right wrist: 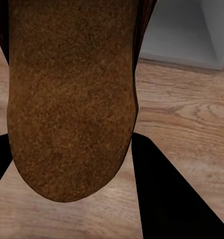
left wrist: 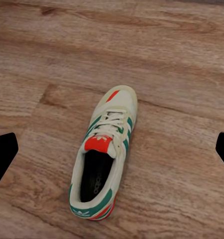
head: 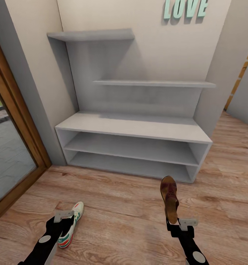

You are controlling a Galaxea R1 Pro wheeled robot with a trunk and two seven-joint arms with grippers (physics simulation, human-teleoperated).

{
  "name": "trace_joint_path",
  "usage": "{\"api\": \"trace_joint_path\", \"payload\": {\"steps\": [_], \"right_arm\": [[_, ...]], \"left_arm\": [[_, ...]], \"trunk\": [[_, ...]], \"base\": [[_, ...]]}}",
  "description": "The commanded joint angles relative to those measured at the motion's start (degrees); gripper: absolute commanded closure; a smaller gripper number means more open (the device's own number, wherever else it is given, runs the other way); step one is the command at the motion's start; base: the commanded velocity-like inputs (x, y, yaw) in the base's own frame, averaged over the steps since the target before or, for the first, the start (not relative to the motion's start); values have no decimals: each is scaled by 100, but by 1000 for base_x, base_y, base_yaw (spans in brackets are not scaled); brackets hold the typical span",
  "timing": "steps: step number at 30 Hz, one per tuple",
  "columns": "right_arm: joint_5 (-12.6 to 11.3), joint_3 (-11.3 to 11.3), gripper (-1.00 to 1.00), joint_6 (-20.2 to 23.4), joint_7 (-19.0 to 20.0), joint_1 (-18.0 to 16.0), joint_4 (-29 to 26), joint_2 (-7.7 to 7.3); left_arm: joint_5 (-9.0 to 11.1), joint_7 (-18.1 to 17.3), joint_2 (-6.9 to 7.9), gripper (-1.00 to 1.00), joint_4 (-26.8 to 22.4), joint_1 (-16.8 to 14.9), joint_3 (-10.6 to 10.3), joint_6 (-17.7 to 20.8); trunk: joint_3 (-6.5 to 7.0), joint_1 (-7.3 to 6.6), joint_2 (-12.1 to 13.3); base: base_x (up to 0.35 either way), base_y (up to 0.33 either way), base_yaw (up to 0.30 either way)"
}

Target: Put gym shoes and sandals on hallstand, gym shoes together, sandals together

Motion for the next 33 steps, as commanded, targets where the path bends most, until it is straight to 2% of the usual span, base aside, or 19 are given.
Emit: {"api": "trace_joint_path", "payload": {"steps": [1, 13, 33], "right_arm": [[-18, 6, 100, -13, -10, -3, 2, 0], [-13, 3, 100, -22, -6, -3, 3, 1], [-13, 6, 100, -73, 10, -3, -28, -11]], "left_arm": [[-7, 22, 0, -100, -10, -1, -4, 30], [-15, 39, 8, -100, -1, -1, -1, 8], [-33, 24, 59, -100, 26, 0, -6, -39]], "trunk": [[-23, 21, -44], [-241, 285, -525], [-802, 336, -552]], "base": [[0, 0, 0], [0, 0, 4], [0, 0, 100]]}}
